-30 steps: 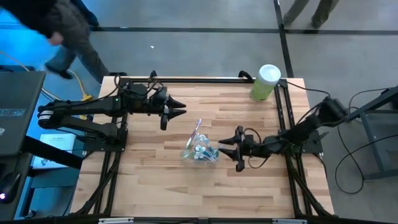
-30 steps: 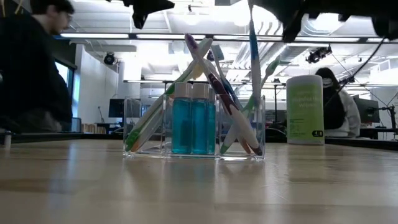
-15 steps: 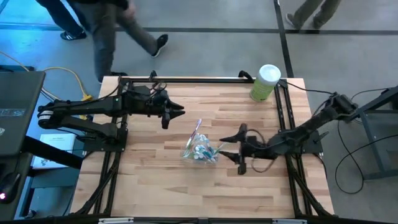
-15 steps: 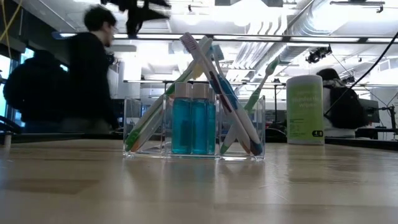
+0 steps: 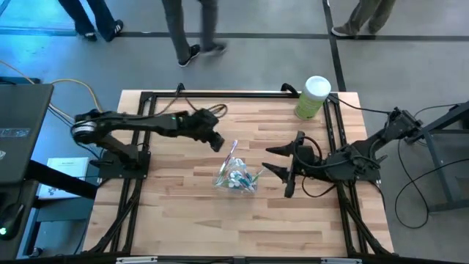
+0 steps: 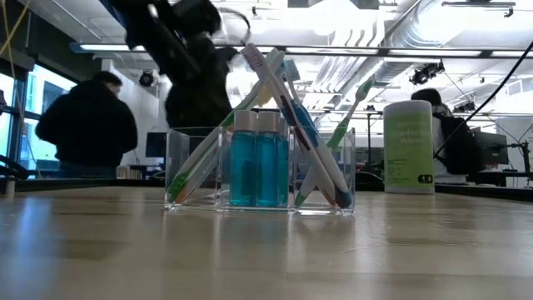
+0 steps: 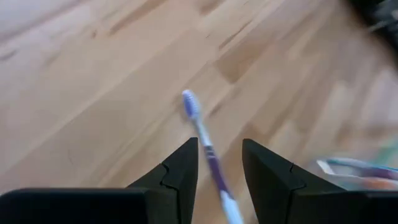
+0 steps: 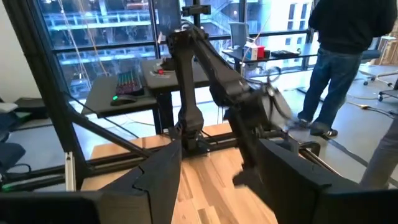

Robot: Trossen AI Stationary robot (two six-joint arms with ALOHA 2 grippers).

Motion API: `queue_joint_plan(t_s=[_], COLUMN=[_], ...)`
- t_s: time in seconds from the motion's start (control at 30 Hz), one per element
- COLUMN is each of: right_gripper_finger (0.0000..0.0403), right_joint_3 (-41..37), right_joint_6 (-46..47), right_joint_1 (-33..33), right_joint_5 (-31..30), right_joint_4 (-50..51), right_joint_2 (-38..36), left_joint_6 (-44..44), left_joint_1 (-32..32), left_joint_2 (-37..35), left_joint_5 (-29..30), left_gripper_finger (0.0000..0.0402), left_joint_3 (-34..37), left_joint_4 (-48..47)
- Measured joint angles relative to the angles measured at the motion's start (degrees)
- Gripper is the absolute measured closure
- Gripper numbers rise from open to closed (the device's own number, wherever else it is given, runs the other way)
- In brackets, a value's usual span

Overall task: Pick & Place toothbrushing station
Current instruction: Put the purple toothbrush into the transparent organizer

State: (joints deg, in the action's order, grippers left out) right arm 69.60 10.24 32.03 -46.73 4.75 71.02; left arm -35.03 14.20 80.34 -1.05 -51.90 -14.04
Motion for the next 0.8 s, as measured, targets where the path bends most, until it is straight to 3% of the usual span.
queue_joint_plan(t_s=[0.37, 0.8], right_gripper_finger=[0.0204, 0.0204], right_joint_3=[0.31, 0.33], right_joint_6=[3.32, 3.30], right_joint_1=[-5.17, -8.95], right_joint_5=[3.52, 10.03], right_joint_4=[3.38, 5.07], right_joint_2=[0.59, 0.57], left_joint_6=[4.37, 3.70], left_joint_1=[0.37, 0.76], left_joint_2=[16.75, 23.47], left_joint_5=[2.39, 0.89], left_gripper_finger=[0.0280, 0.0280], left_joint_3=[-6.07, -11.10], left_joint_4=[2.89, 2.22])
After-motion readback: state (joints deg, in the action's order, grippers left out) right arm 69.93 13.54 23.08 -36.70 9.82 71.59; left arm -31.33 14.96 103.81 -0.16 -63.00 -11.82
